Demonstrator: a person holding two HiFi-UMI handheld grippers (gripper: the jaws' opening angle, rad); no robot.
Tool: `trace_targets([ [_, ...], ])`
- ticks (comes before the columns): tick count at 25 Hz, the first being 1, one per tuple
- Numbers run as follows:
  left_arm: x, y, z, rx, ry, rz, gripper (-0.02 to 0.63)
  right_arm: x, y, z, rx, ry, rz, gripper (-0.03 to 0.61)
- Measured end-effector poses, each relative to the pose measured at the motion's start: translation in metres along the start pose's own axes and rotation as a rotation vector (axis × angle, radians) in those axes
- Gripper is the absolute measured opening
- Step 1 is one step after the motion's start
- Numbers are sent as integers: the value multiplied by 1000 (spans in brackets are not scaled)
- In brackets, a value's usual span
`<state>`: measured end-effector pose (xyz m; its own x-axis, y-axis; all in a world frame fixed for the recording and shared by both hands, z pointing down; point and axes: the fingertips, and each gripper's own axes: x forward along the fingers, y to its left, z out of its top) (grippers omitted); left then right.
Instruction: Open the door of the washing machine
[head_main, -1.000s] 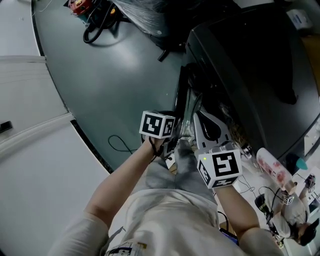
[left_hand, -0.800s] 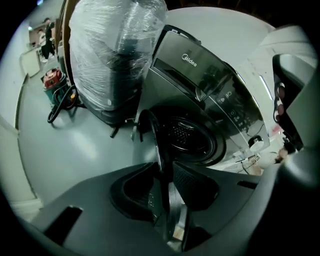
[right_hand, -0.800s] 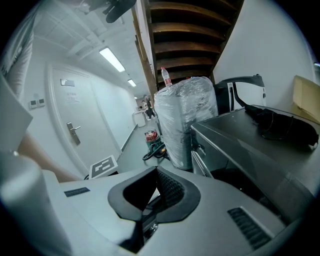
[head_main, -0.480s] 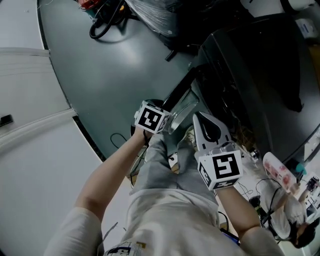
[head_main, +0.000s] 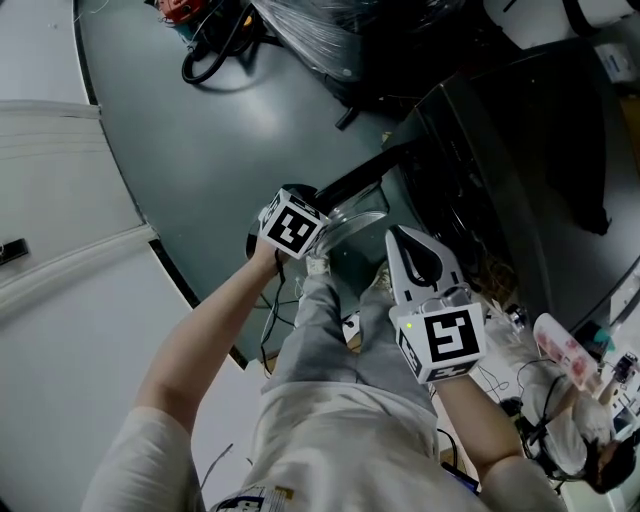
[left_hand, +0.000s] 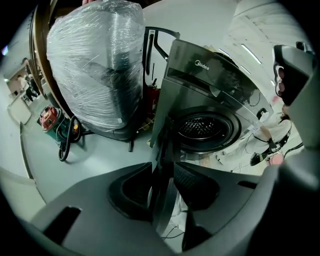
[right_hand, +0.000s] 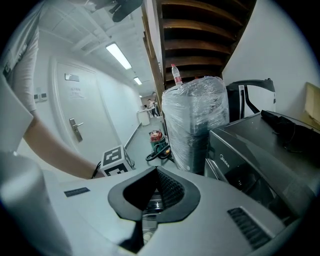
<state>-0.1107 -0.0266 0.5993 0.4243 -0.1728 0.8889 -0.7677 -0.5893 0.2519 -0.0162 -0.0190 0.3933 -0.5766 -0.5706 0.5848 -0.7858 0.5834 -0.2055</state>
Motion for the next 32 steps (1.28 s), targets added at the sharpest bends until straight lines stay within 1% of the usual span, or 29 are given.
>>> trace_targets([
  [5, 2, 21, 4, 106, 31, -27, 144, 7, 3, 12, -10, -6, -11, 26],
  [10, -2, 33, 13, 168, 45, -60, 144, 13, 8, 22, -25, -21, -8, 26],
  [12, -4, 38, 16, 205, 54, -71, 144, 16, 11, 23, -21, -22, -16, 26],
  [15, 1, 46, 16, 282, 97, -87, 143, 22, 17, 25, -18, -26, -17, 26],
  [18, 4, 56, 19, 316, 118, -101, 144, 27, 26, 28, -17, -31, -15, 26],
  [21, 4, 67, 26, 347, 112, -88, 146, 31, 33, 30, -18, -33, -14, 26],
  [25, 7, 78, 36, 392, 129, -56, 153, 32, 41, 33, -5, -32, -24, 26],
  [29, 5, 92, 43, 413, 109, -33, 156, 29, 50, 36, -4, -30, -29, 26],
  [32, 6, 98, 49, 451, 95, 27, 158, 29, 54, 34, -23, -20, -30, 26],
])
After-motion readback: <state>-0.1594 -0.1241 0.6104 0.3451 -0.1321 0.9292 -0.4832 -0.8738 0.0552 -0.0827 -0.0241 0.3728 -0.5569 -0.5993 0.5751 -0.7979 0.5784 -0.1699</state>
